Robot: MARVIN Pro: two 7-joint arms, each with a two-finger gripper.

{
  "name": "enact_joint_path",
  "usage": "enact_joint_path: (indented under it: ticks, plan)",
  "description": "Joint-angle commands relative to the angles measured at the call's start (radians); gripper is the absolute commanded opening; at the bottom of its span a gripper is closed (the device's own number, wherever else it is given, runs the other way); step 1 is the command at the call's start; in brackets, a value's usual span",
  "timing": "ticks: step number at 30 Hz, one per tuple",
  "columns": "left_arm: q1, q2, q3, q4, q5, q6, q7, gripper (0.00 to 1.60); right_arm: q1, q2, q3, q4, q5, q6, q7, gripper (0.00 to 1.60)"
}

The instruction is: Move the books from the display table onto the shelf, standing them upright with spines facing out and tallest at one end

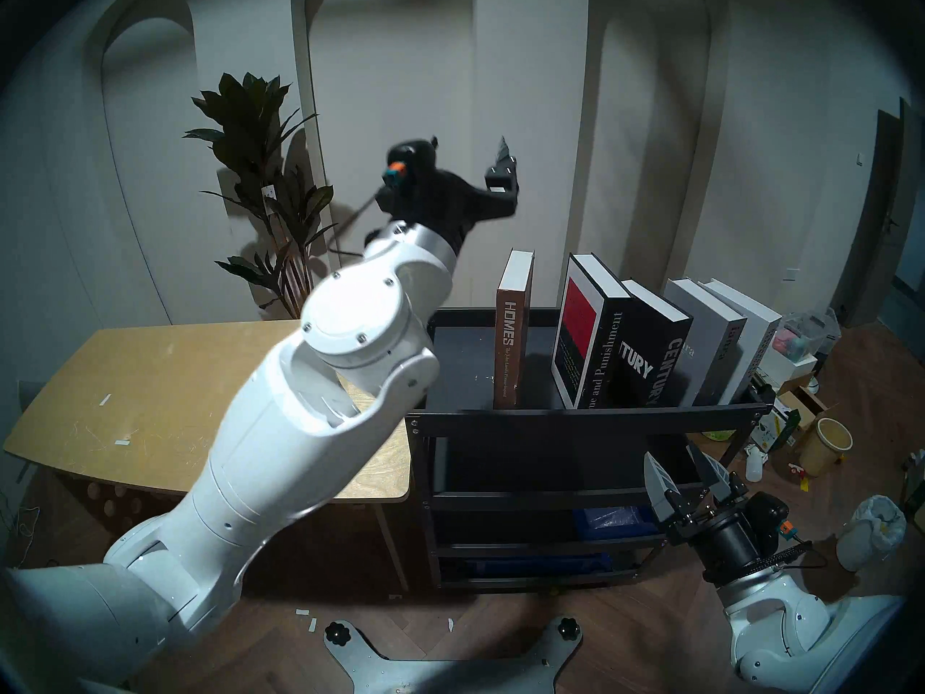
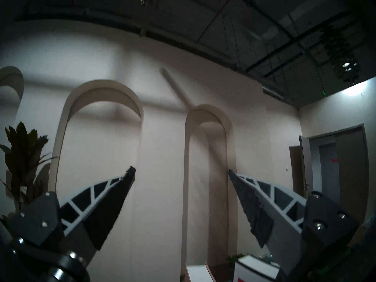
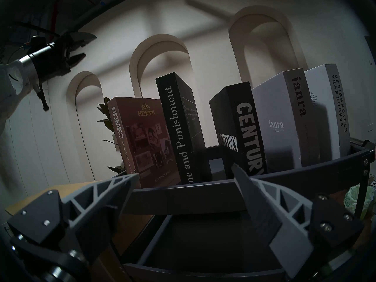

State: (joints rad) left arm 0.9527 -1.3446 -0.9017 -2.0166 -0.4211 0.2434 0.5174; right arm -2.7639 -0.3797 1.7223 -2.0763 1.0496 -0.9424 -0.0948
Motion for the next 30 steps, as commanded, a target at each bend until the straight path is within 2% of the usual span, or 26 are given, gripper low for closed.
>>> enact_joint_path:
  ticks: [1,4,7,17,18,21,22,25,30]
  plan:
    - [0.001,0.111,-0.141,-0.051,-0.009,0.038,-0.095,1.60,0.003,0.001,0.003,-0.005,-0.001,0.000,0.001,1.60]
    - [0.078,0.140,-0.172,-0.054,-0.011,0.047,-0.113,1.60,0.004,0.001,0.002,-0.004,-0.001,0.000,0.002,1.60]
    - [0.109,0.193,-0.220,-0.043,-0.013,0.062,-0.139,1.60,0.005,0.000,0.001,-0.003,0.000,0.000,0.003,1.60]
    - [0.251,0.327,-0.308,0.001,-0.009,0.115,-0.191,1.60,0.008,-0.001,-0.002,-0.001,0.001,0.000,0.006,1.60]
    - [0.248,0.322,-0.323,0.014,-0.012,0.119,-0.191,1.60,0.008,-0.002,-0.002,0.000,0.001,0.000,0.007,1.60]
    - [0.314,0.380,-0.360,0.025,-0.013,0.121,-0.204,1.60,0.009,-0.002,-0.003,0.000,0.002,0.000,0.008,1.60]
    - [0.302,0.365,-0.373,0.043,-0.013,0.126,-0.204,1.60,0.010,-0.002,-0.003,0.000,0.002,0.000,0.008,1.60]
    - [0.369,0.423,-0.413,0.060,-0.013,0.127,-0.218,1.60,0.011,-0.003,-0.004,0.001,0.002,0.000,0.009,1.60]
    - [0.428,0.467,-0.489,0.097,-0.017,0.120,-0.228,1.60,0.012,-0.003,-0.005,0.002,0.003,0.000,0.010,1.60]
